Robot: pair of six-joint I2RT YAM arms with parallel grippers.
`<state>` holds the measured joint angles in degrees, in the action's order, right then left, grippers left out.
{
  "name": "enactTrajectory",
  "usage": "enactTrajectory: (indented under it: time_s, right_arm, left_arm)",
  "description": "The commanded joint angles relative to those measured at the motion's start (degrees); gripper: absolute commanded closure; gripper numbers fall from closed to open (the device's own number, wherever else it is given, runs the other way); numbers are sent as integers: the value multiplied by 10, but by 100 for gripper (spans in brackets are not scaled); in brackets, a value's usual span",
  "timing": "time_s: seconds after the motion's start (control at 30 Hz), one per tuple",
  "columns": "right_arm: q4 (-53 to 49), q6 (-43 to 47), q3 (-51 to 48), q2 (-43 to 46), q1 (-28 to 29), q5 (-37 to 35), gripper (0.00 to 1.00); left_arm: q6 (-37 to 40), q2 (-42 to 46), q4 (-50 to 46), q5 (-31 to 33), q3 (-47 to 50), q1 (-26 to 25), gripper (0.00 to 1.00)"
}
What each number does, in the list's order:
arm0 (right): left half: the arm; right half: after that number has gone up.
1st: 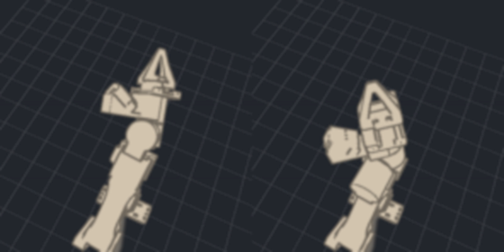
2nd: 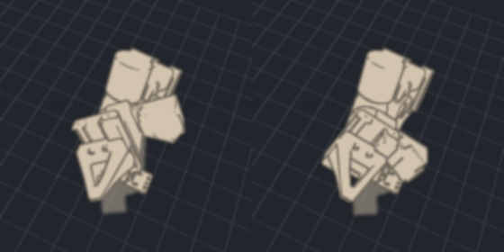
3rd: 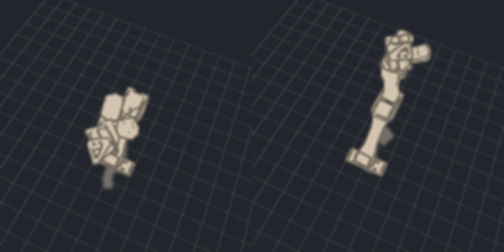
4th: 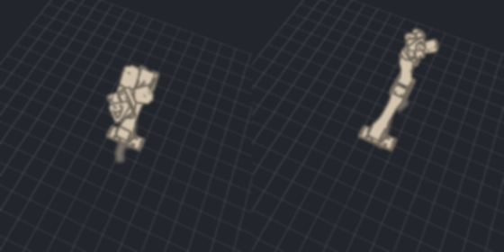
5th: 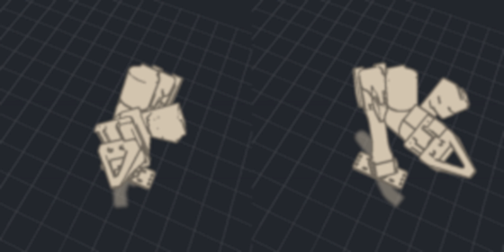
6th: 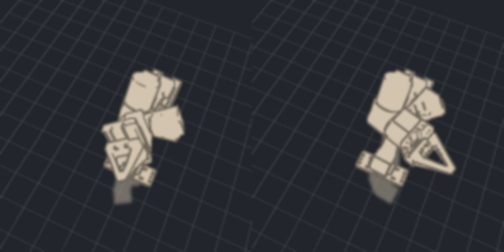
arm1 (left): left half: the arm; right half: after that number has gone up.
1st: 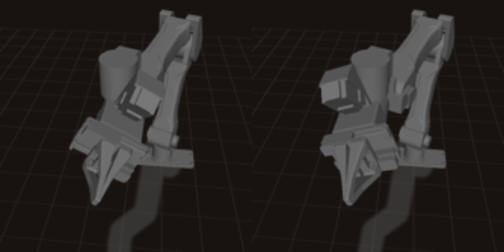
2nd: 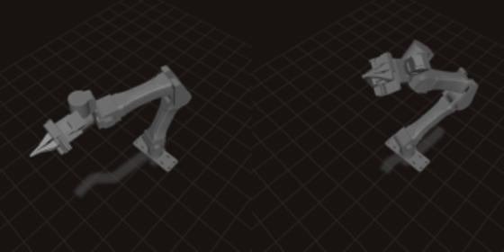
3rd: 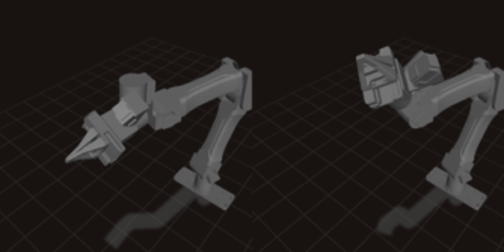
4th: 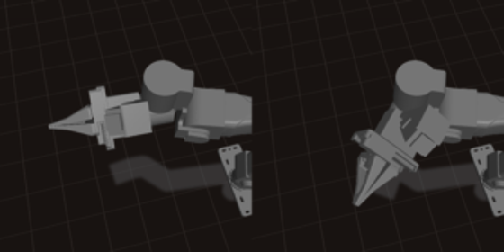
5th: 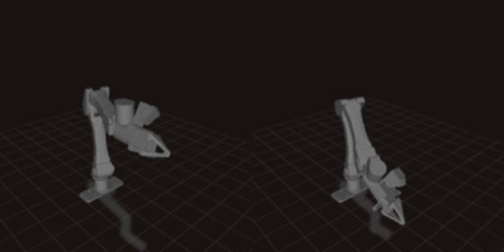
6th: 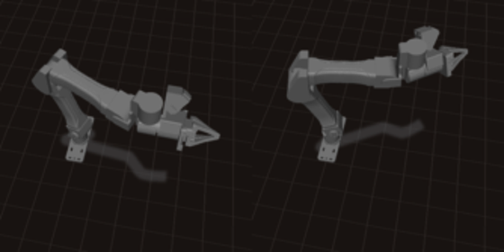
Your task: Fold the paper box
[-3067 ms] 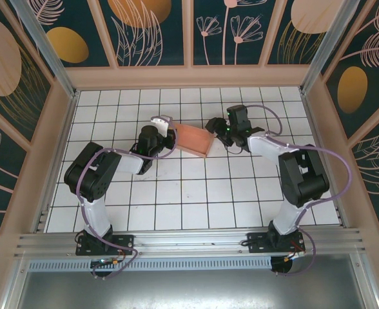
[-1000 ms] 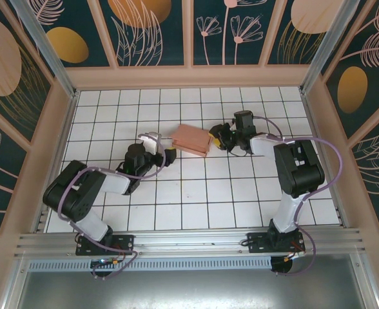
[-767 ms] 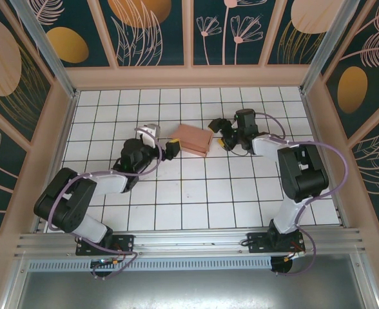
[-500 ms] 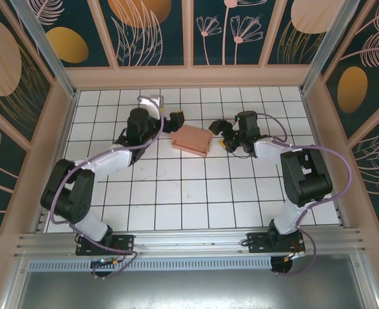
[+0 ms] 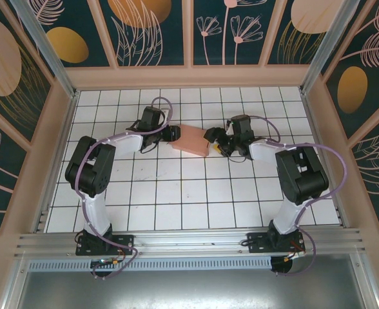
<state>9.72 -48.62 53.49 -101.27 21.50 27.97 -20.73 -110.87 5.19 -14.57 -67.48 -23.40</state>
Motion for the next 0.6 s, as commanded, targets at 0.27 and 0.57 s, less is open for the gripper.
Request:
enactTrajectory:
  time_s: [0.27,0.57]
  right_arm:
    - [-116,102,82,-68,15,-82,48]
    - [-161,138,120,-80,20,-118,53]
  left_arm:
    - [-2,-15,-11,-2,29,1,58]
    - [-27,-14,15,-35,35,2,57]
